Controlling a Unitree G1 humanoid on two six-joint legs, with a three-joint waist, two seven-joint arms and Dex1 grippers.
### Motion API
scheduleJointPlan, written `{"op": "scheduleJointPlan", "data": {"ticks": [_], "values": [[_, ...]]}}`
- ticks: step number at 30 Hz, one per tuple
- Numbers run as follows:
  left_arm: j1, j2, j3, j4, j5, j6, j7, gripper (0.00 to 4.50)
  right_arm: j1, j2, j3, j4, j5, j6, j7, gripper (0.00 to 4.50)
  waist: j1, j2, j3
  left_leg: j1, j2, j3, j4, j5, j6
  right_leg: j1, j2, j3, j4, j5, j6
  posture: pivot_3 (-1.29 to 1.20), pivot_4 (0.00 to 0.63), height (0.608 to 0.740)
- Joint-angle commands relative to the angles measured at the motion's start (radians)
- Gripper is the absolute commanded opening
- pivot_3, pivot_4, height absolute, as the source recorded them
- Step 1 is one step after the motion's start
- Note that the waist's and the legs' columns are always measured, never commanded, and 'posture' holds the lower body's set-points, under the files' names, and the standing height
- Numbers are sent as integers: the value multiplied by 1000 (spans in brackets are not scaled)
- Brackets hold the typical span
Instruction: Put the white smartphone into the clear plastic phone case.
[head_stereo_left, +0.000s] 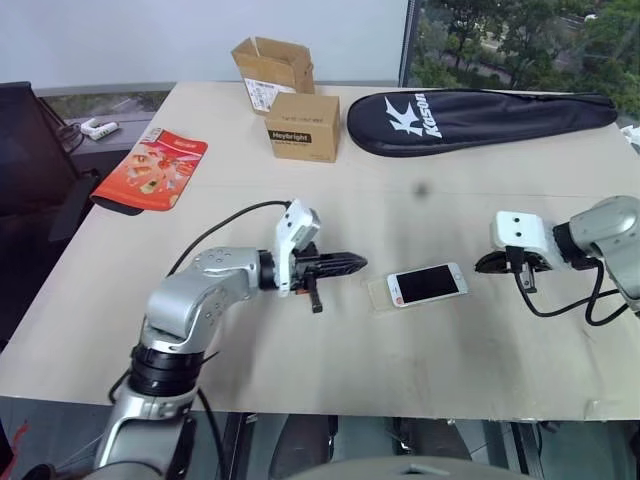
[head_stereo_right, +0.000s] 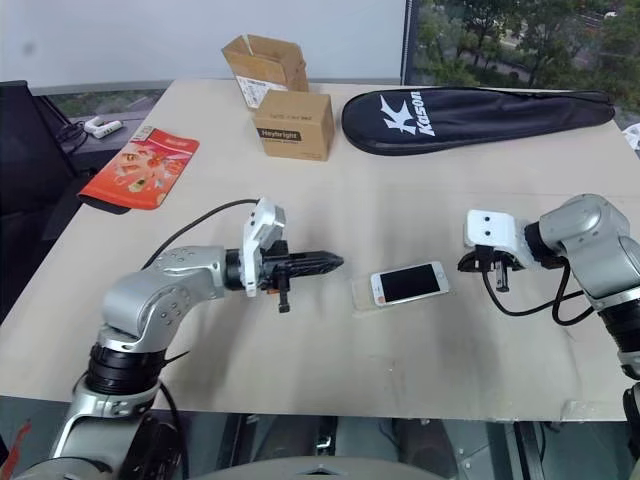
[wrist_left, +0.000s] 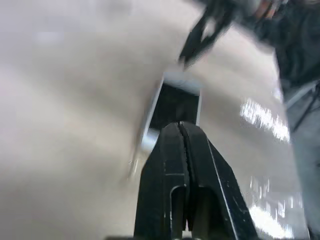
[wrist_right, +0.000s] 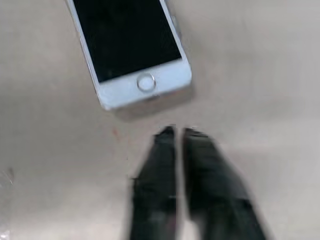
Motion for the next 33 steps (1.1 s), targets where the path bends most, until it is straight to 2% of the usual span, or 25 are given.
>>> {"op": "scheduleJointPlan", "data": {"ticks": [1,3,9,17,20,27,30,33], "values": [[30,75,-113,37,85,-16,-17,0,6,-17,-4,-23,-28,-9,-21,54,-1,-1,1,0,0,0,0,0,0,0,0,0,-1,0,0,0,150,732],[23,90,-185,79,138,-41,-13,0,3,-2,7,-25,-36,0,-28,54,-1,-1,1,0,-1,1,-1,0,0,0,0,1,-1,0,0,0,150,732],[-81,-26,-329,247,266,-125,31,0,-2,43,55,-34,-66,4,-42,54,30,0,1,0,-2,4,3,0,0,2,0,0,-1,0,0,0,150,732],[-136,-181,-321,316,303,-158,104,0,28,109,92,-177,-54,108,-64,54,36,0,1,2,-2,2,10,0,1,8,0,0,0,-2,-3,0,150,732],[-139,-211,-304,321,308,-159,123,0,23,143,93,-201,-50,140,-87,54,36,0,1,3,-2,1,10,1,1,10,0,-1,0,-2,-4,0,150,732],[-74,-104,-260,209,298,-119,88,0,65,96,-24,-173,-54,111,-178,54,20,0,1,7,-1,-2,9,2,2,11,0,0,2,-1,-4,0,150,732],[-49,-25,-223,151,280,-110,59,0,109,58,-114,-175,-15,103,-202,54,16,0,1,4,-1,-2,7,1,2,8,0,1,1,1,-1,0,150,732],[-58,-3,-194,119,245,-107,45,0,146,64,-200,-165,33,106,-247,54,11,0,1,1,0,-2,6,1,2,3,2,0,2,1,-1,0,150,732]]}}
